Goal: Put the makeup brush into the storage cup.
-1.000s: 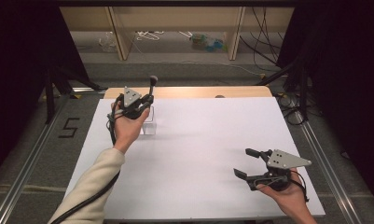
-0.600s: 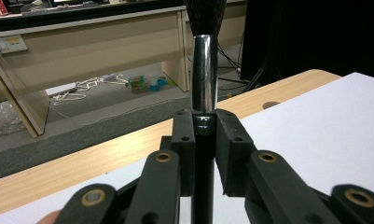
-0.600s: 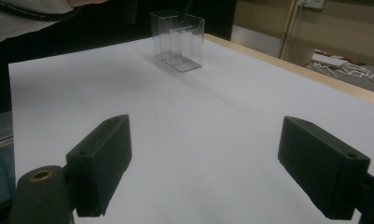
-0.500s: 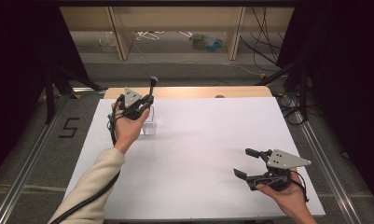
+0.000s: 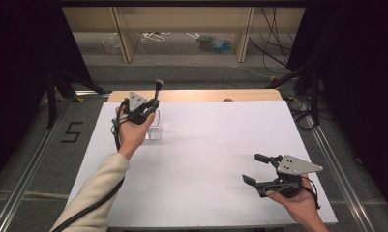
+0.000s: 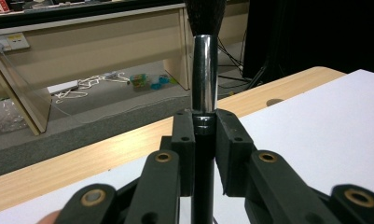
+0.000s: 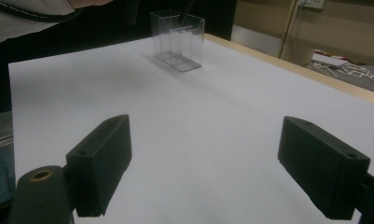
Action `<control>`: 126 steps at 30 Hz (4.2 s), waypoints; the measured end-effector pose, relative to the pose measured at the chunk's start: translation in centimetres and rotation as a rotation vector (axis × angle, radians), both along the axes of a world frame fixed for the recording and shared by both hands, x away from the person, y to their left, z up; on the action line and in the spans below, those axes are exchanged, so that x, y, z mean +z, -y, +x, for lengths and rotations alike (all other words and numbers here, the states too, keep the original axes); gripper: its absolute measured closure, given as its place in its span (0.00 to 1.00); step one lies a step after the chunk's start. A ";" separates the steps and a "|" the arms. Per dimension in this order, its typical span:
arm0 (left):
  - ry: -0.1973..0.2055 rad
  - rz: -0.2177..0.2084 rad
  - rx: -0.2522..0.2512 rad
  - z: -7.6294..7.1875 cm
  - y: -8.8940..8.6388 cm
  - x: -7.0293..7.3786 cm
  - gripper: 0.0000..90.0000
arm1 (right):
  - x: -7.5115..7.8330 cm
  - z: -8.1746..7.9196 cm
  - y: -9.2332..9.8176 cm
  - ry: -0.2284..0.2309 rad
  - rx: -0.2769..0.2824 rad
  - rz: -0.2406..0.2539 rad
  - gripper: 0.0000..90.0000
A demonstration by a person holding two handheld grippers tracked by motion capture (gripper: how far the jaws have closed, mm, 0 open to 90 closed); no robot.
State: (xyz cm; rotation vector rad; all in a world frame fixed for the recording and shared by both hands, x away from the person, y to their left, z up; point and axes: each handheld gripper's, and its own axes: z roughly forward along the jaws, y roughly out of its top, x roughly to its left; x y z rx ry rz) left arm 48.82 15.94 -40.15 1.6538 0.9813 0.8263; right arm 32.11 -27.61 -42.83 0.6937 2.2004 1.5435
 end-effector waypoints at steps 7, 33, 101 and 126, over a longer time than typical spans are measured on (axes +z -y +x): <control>0.000 0.006 0.000 0.0 0.0 -0.1 0.87 | 0.0 0.0 0.0 0.000 -0.001 -0.002 0.20; -0.008 0.011 0.001 0.2 0.0 -0.8 0.87 | 0.0 0.0 0.0 -0.005 0.001 0.001 0.20; -0.044 0.027 0.028 0.4 -0.4 -2.2 0.87 | -0.1 0.0 -0.1 0.001 -0.004 0.005 0.20; -0.054 0.031 0.035 0.4 -0.5 -2.6 0.87 | -0.1 0.0 -0.1 -0.002 0.000 -0.005 0.20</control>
